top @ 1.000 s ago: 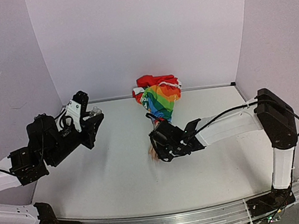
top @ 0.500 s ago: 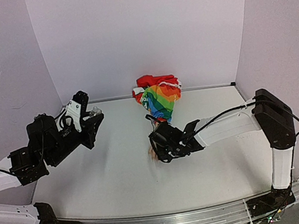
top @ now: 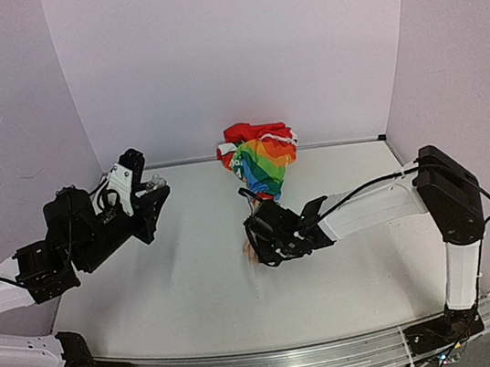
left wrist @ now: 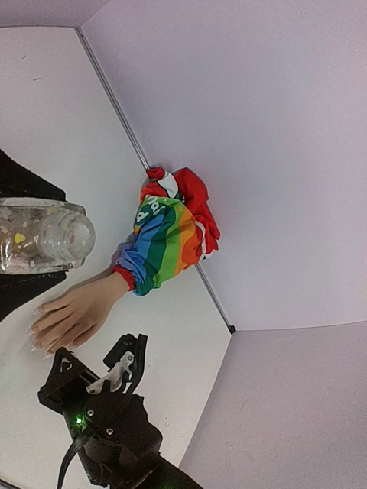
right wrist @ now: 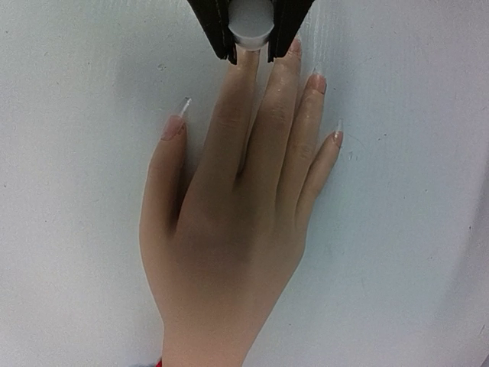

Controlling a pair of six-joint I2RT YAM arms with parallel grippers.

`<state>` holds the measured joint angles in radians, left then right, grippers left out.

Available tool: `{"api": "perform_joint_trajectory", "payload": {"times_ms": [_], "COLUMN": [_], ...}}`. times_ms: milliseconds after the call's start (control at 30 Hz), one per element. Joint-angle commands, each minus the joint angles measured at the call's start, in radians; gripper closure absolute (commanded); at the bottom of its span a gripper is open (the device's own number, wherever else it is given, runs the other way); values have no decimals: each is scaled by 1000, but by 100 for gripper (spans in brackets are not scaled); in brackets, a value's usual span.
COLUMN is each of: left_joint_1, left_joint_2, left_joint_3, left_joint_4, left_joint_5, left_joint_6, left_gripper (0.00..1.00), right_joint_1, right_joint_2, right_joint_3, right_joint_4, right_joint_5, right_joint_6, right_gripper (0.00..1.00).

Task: Paint the nails

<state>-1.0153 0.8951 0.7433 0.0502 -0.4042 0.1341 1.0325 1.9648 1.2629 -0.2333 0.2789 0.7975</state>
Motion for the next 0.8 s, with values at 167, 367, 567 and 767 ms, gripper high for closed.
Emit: {"api": "perform_joint_trajectory", "payload": {"times_ms": [167,367,567,767], "left_joint_1": [6,6,6,6], "left_joint_2": [-24,-23,-23,-22], "left_joint_3": [22,21,20,20], "left_joint_4": [21,21,18,18], "left_joint_5": [-1,1,1,2], "left_joint_6": [2,0,-2,-3], "left_gripper": [100,100,100,100], "right_joint_1": [2,9,16,21], "right_joint_2": [19,19,8,4], "right_joint_3": [14,8,1,-4], "right_joint_4": [-13,-15,-17,-19], "right_joint_5": [-3,-3,1,1], "right_joint_6": [17,25,29,36], "right_gripper": [100,100,100,100]}}
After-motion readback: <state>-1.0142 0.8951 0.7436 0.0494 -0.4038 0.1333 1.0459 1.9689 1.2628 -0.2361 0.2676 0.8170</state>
